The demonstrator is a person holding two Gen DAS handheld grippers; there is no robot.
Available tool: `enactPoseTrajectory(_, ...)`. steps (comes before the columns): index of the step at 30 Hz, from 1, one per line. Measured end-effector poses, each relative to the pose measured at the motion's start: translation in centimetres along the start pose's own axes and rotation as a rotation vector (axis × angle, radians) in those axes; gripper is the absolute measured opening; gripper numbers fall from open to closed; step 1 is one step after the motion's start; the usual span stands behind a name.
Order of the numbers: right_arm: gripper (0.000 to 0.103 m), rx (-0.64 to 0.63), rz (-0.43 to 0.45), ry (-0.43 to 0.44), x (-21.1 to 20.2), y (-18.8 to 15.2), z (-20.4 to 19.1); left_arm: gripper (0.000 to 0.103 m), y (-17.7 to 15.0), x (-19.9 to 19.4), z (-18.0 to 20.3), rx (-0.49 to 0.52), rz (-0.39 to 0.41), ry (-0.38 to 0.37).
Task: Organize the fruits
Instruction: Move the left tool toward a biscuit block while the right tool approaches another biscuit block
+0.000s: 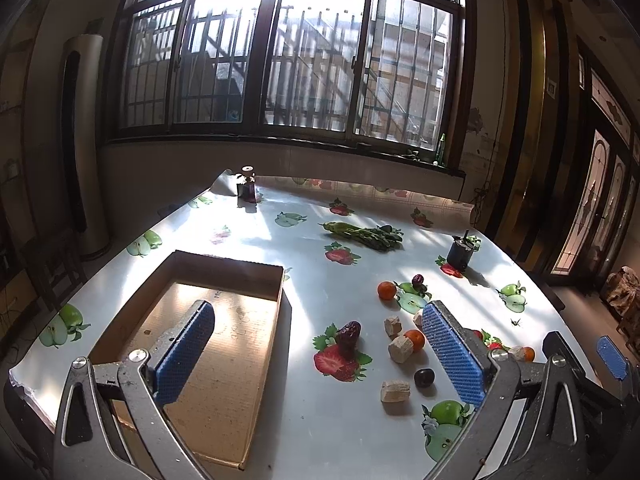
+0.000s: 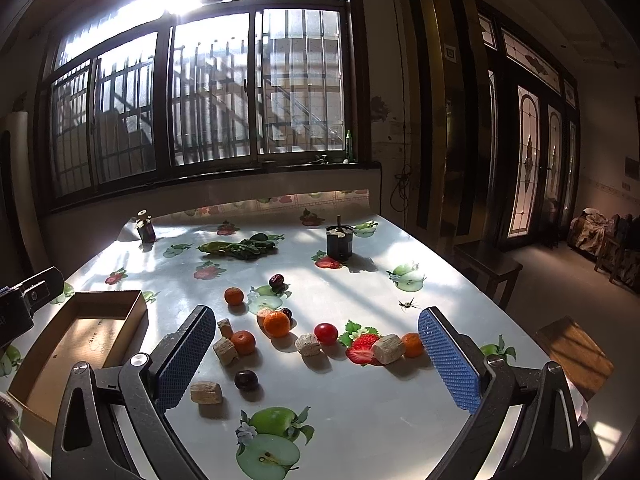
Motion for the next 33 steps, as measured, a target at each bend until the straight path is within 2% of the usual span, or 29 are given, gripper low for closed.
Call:
enactPoseTrajectory(6,0.103,0.045,-0.002,-0.014,0.3,-0.5,1.5,0.103,-0.3,0.3,-0.1,0.004,-0.01,0.003)
enactPoseTrajectory(10,0.103,0.035,0.046,-0.06,0.3,-0.2,2.9,0.103,-0.6,0.9,-0.3,-0.008,-0.022,0.004)
enactPoseTrajectory(13,0.103,0.018,0.069,-0.092,0.6,0.0,4.2,0.103,-0.4,0.9,-0.9,-0.007,-0.003,0.029)
enactPoseTrajectory(18,0.103,-0.016,0.041,-0.124,2.1,0.3,6.8,0.103,0.6,1.3,-2.8,-0.019,0.019,0.052)
enactPoseTrajectory(20,0.103,-0.027,0.005,-0.129,3.0,0.2,7.8,0.103,0.6,1.9,-3.3,-0.028,0.009,0.057)
enactPoseTrajectory(22,0.103,-0.02,-0.074,-0.086,4.3,-0.4,8.3,0.103,0.1,3.2,-3.3,-0.027,-0.031,0.053)
enactPoseTrajectory(26,0.102,0.064,-0.261,0.108,7.6,-2.8,8.0,0.103,-3.0,6.7,-0.9,-0.011,-0.206,-0.056)
enactPoseTrajectory(29,0.102,0.1,-0.315,0.114,9.5,-3.8,8.6,0.103,-4.9,8.2,1.2,0.036,-0.261,-0.08)
enactPoseTrajectory(33,0.102,0.124,-0.319,0.072,10.4,-4.3,10.7,0.103,-6.5,9.5,3.2,0.107,-0.298,-0.088)
Point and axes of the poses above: each gripper's, at about its wrist camera, not at the fingertips, and x roughly the way its jaws point, z to its right, y to its top, the point moved 9 cm from there along x, roughly the way its jaws point, and after that the axes turned 4 degrees about -y, right-handed, at the moved point
